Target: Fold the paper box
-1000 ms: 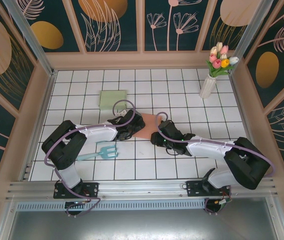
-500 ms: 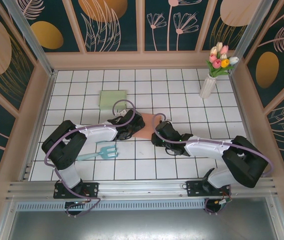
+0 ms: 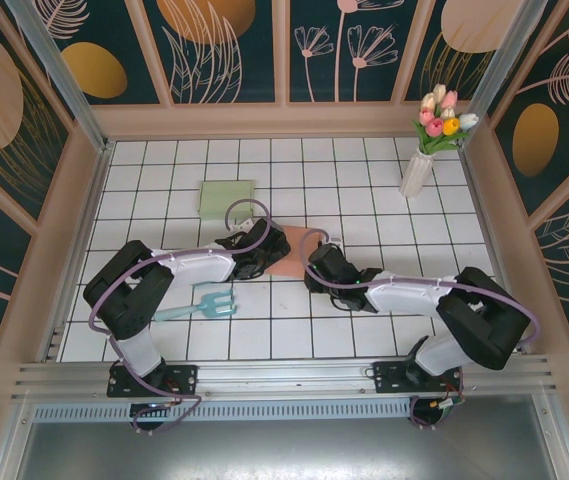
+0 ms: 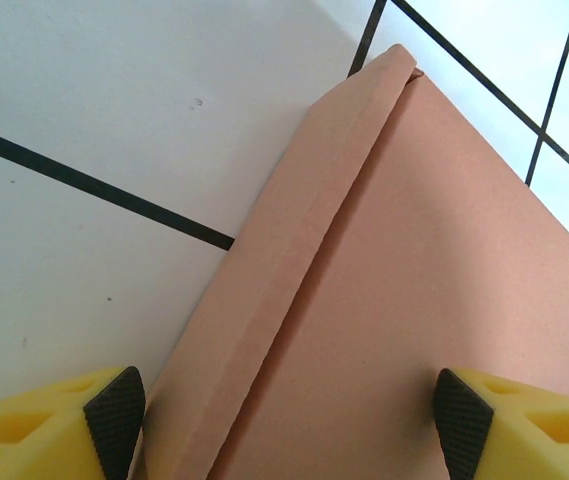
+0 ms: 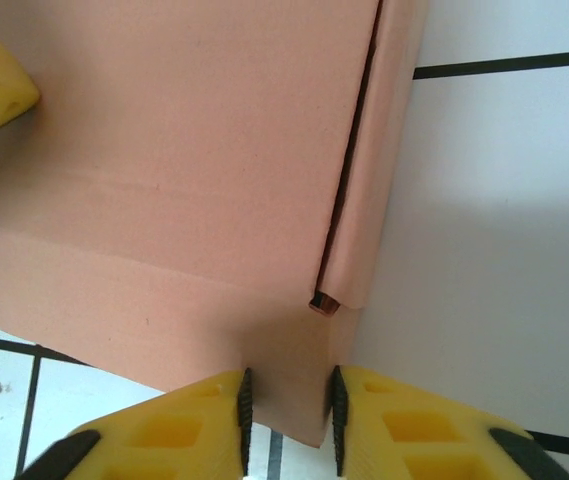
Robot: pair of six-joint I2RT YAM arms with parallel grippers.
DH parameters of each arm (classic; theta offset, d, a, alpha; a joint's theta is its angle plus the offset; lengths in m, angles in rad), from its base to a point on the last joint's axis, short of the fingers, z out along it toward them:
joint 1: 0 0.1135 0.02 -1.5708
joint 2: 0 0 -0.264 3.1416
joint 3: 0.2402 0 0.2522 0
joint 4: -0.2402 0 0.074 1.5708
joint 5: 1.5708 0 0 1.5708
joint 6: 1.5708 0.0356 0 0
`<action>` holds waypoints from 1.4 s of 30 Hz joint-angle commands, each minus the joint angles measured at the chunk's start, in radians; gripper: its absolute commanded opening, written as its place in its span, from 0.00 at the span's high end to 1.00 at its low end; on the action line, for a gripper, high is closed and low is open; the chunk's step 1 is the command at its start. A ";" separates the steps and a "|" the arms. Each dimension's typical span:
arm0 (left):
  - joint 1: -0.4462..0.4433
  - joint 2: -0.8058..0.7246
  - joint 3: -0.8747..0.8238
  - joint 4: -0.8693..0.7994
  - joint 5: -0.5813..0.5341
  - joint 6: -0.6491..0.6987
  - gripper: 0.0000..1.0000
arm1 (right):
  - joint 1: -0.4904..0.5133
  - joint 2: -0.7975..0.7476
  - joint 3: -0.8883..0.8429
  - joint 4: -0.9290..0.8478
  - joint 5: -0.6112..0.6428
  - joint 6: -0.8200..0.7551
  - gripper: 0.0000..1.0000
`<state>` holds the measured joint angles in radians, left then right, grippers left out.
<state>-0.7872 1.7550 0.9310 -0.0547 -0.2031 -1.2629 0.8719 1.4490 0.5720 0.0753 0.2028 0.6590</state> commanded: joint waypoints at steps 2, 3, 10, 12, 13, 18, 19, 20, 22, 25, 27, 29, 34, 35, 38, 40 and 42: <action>0.006 0.041 -0.017 -0.070 -0.012 -0.006 0.22 | 0.006 0.046 -0.031 0.071 0.052 -0.016 0.76; 0.005 0.043 -0.017 -0.070 -0.010 -0.006 0.23 | 0.006 0.059 -0.035 0.082 0.061 -0.015 0.76; 0.004 0.056 -0.009 -0.072 -0.005 0.001 0.23 | 0.007 0.085 -0.069 0.157 0.156 -0.013 0.75; 0.005 0.058 -0.004 -0.074 -0.006 0.005 0.23 | 0.006 0.079 -0.079 0.181 0.185 -0.017 0.74; 0.005 0.058 -0.003 -0.074 -0.007 0.004 0.23 | 0.006 0.077 -0.085 0.193 0.198 -0.022 0.74; 0.005 0.071 0.007 -0.072 0.005 0.014 0.23 | 0.005 0.077 -0.112 0.284 0.237 -0.062 0.72; 0.005 0.072 0.010 -0.071 0.009 0.018 0.23 | 0.004 0.077 -0.113 0.297 0.241 -0.070 0.72; 0.006 0.077 0.012 -0.071 0.011 0.020 0.24 | 0.000 0.079 -0.110 0.302 0.239 -0.077 0.72; 0.004 0.079 0.015 -0.066 0.019 0.022 0.24 | -0.014 0.087 -0.091 0.292 0.217 -0.081 0.71; 0.000 0.070 0.005 -0.040 0.027 0.028 0.24 | -0.046 0.105 -0.069 0.307 0.163 -0.085 0.72; -0.003 0.066 0.003 -0.020 0.037 0.046 0.25 | -0.064 0.124 -0.062 0.338 0.138 -0.094 0.72; -0.007 0.067 0.005 -0.007 0.048 0.058 0.25 | -0.071 0.146 -0.052 0.366 0.129 -0.109 0.72; -0.014 0.084 -0.003 0.038 0.082 0.071 0.24 | -0.101 0.201 -0.039 0.447 0.096 -0.138 0.72; -0.014 0.089 -0.001 0.043 0.093 0.074 0.25 | -0.111 0.215 -0.031 0.448 0.085 -0.136 0.72; -0.014 0.079 0.006 0.049 0.115 0.081 0.24 | -0.136 0.228 -0.018 0.438 0.047 -0.125 0.71; -0.015 0.053 0.005 0.047 0.110 0.087 0.24 | -0.161 0.212 -0.021 0.427 -0.004 -0.107 0.71; -0.014 0.020 0.001 0.044 0.099 0.098 0.23 | -0.193 0.190 -0.021 0.406 -0.074 -0.089 0.71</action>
<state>-0.7864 1.7973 0.9516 0.0250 -0.1558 -1.2076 0.7101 1.6516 0.5304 0.4694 0.2504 0.5518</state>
